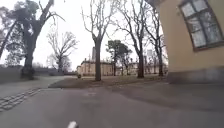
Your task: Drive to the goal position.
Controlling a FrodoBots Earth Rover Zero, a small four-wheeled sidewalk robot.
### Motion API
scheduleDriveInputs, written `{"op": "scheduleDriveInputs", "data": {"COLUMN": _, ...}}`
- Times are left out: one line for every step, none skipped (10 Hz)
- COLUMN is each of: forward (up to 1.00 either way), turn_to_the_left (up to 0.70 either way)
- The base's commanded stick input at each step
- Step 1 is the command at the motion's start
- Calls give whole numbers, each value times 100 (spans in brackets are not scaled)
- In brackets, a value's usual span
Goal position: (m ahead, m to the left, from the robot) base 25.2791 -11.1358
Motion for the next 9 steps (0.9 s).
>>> {"op": "scheduleDriveInputs", "data": {"forward": 100, "turn_to_the_left": 1}}
{"op": "scheduleDriveInputs", "data": {"forward": 100, "turn_to_the_left": 1}}
{"op": "scheduleDriveInputs", "data": {"forward": 100, "turn_to_the_left": 1}}
{"op": "scheduleDriveInputs", "data": {"forward": 100, "turn_to_the_left": 1}}
{"op": "scheduleDriveInputs", "data": {"forward": 100, "turn_to_the_left": 1}}
{"op": "scheduleDriveInputs", "data": {"forward": 100, "turn_to_the_left": 1}}
{"op": "scheduleDriveInputs", "data": {"forward": 100, "turn_to_the_left": 1}}
{"op": "scheduleDriveInputs", "data": {"forward": 100, "turn_to_the_left": 1}}
{"op": "scheduleDriveInputs", "data": {"forward": 100, "turn_to_the_left": 1}}
